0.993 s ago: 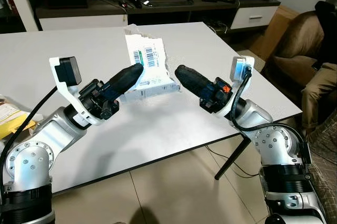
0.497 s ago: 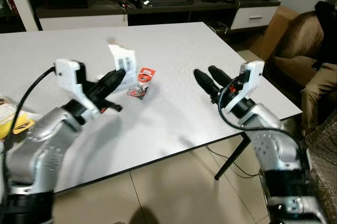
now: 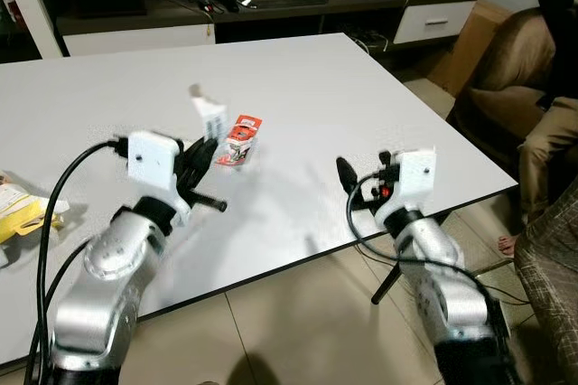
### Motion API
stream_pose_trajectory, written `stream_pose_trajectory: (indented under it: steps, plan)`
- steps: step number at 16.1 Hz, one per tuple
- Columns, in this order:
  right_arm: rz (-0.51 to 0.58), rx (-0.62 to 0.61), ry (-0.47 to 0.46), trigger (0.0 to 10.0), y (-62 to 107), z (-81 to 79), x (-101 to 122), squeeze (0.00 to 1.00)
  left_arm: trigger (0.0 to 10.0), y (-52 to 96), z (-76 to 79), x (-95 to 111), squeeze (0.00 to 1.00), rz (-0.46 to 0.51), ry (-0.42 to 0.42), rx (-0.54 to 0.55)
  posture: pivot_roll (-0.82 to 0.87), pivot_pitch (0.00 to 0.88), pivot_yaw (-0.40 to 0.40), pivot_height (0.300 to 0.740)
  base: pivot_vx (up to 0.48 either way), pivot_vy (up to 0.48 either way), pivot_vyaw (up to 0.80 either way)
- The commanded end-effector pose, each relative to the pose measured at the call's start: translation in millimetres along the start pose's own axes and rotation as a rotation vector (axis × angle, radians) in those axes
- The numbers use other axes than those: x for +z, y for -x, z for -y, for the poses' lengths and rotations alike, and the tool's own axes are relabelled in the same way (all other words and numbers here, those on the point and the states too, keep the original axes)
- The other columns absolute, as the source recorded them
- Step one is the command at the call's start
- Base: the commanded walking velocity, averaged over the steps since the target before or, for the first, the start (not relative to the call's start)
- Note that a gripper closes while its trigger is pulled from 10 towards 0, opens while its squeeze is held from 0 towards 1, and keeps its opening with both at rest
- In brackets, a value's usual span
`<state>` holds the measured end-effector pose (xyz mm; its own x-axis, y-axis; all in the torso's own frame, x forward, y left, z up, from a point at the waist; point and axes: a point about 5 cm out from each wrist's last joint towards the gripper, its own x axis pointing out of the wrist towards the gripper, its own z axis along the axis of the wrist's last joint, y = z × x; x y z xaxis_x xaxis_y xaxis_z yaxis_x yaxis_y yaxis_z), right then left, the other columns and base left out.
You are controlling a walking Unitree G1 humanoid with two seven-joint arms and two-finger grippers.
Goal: Picking trash to rubbish bin
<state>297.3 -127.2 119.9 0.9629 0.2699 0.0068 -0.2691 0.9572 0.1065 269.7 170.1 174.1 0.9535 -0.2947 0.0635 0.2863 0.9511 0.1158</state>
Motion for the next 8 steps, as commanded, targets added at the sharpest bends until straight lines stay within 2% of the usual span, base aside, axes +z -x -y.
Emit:
stream_pose_trajectory:
  steps: [1, 2, 3, 6, 8]
  plan:
    - [-0.001, -0.032, 0.030, 10.0, 5.2, -0.5, 0, 0.00, 10.0, 2.0, 6.0, 1, 0.00, -0.003, -0.068, 0.009, 0.07, 0.000, -0.054, 0.740, 0.000, 0.000, 0.00]
    - [-0.014, -0.080, 0.081, 10.0, 10.0, -2.0, -5, 0.00, 10.0, 4.2, 8.8, -5, 0.00, -0.027, -0.132, 0.025, 0.07, 0.000, -0.052, 0.740, 0.000, 0.000, 0.00]
    - [-0.022, -0.088, 0.091, 10.0, 11.8, -4.2, -8, 0.00, 10.0, 5.2, 10.2, -10, 0.00, -0.041, -0.154, 0.029, 0.06, 0.000, -0.051, 0.740, 0.000, 0.000, 0.00]
    - [-0.022, -0.117, 0.084, 10.0, 14.9, -7.6, -12, 0.00, 10.0, 5.2, 12.1, -12, 0.00, -0.049, -0.155, 0.034, 0.06, 0.000, -0.044, 0.740, 0.000, 0.000, 0.00]
    - [-0.032, -0.121, 0.103, 10.0, 16.2, -12.3, -15, 0.00, 10.0, 2.6, 14.8, -12, 0.00, -0.043, -0.174, 0.017, 0.05, 0.000, -0.031, 0.740, 0.000, 0.291, 0.00]
